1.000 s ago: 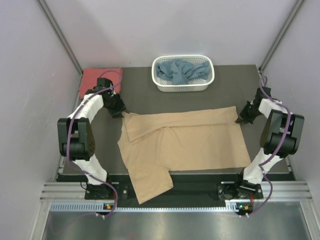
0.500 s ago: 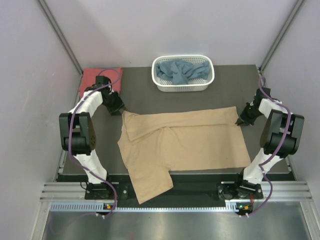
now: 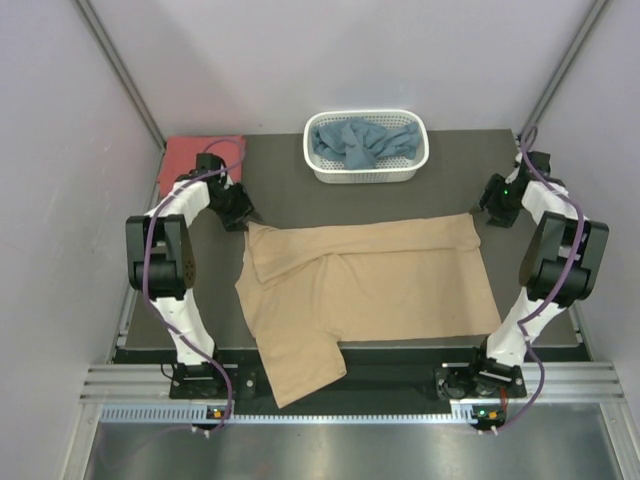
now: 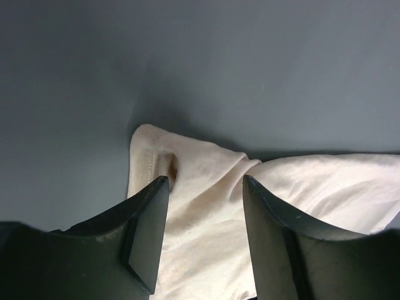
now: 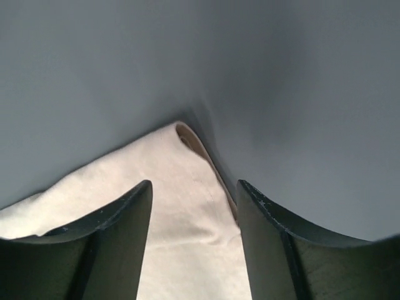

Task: Fold and stack the t-shirts
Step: Fold the tshirt

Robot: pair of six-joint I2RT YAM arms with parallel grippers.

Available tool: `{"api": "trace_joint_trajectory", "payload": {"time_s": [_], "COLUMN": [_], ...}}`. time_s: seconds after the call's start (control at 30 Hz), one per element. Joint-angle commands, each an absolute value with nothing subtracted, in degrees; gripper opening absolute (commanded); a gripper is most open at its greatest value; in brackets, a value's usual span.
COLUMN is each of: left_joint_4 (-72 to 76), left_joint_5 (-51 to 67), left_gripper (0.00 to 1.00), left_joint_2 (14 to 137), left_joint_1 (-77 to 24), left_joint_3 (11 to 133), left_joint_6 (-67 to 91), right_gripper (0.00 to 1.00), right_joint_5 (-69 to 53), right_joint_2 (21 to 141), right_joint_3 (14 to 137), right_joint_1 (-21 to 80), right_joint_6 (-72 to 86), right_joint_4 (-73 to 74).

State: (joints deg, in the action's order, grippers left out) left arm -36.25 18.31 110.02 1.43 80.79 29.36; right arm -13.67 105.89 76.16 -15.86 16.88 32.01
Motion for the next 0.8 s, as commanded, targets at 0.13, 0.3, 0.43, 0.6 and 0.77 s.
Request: {"api": "trace_joint_trajectory", "payload": {"time_s": [0.13,0.3,0.43,0.6,0.77], "left_joint_4": [-33.5,-34.1,-35.4,-35.6,-35.9], "left_joint_5": [20.3,20.0,18.2,17.2,17.2], "left_gripper": [0.52,0.48,0.43,0.41,0.38], "left_joint_2": [113.8,115.7,117.1,117.5,118.4], "left_joint_1": [1.8,1.8,1.8,1.8,1.9], "left_joint_3": [85.1,86.0,86.7,86.8,87.5], "left_joint_6": [27.5,27.3,27.2,27.2,27.2], "right_gripper": [0.58,0.57,0.56,0.55,0.49], "right_joint_5": [-19.1,-20.4,-21.2,-22.9,-25.9], "right_joint_2": [113.1,115.3,116.3,117.3,117.7], "right_joint_3": [83.4,84.9,84.6,84.4,84.3], "right_joint_1": [-15.1,-15.0,-15.1,-15.1,-15.0], "right_joint_6": [9.8,8.1,7.4,7.4,7.4], "right_joint_4": [28.8,29.1,28.9,28.0,27.7]}}
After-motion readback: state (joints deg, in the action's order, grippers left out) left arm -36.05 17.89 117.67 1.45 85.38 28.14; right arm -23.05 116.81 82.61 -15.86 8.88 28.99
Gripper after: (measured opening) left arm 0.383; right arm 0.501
